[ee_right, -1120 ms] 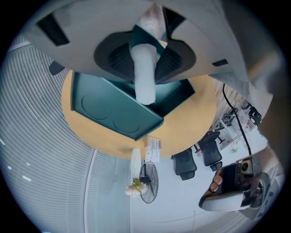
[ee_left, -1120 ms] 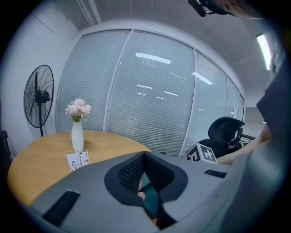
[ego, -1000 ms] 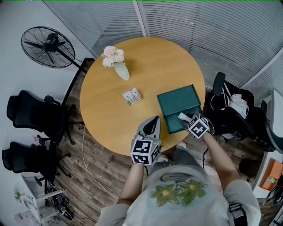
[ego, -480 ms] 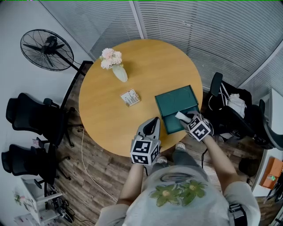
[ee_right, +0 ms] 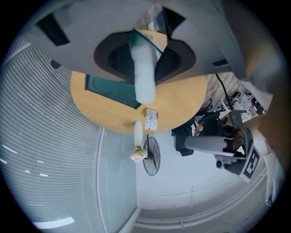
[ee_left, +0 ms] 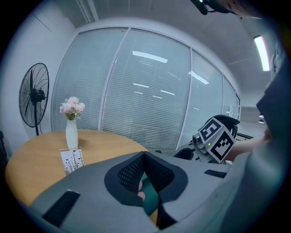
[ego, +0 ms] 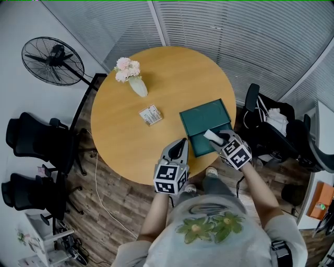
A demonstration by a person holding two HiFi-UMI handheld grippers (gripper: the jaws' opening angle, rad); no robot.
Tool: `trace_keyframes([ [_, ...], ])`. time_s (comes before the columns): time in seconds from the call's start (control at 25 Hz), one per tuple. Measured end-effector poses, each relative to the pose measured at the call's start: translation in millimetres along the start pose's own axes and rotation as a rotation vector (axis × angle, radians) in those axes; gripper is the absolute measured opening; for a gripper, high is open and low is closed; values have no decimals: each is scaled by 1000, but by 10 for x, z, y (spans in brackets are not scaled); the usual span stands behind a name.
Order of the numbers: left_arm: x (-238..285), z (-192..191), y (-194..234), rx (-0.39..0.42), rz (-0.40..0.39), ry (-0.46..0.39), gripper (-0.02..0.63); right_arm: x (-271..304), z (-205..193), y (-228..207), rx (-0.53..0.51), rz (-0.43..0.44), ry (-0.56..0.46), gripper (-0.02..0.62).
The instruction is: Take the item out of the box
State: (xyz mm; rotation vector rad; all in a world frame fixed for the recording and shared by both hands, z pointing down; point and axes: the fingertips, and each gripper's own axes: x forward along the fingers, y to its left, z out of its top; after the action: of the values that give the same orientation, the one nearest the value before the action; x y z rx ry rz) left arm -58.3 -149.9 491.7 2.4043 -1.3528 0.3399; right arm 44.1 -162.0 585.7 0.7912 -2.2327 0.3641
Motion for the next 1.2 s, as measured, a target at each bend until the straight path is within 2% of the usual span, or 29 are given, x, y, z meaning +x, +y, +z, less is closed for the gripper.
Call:
trace_keyframes([
  [0.48, 44, -47, -165, 11, -32, 9, 2, -405, 247, 34, 8, -57, -135, 150],
  [1.2, 29, -34, -459, 10, -86, 5, 2, -911, 513, 188, 103, -84, -324, 145],
])
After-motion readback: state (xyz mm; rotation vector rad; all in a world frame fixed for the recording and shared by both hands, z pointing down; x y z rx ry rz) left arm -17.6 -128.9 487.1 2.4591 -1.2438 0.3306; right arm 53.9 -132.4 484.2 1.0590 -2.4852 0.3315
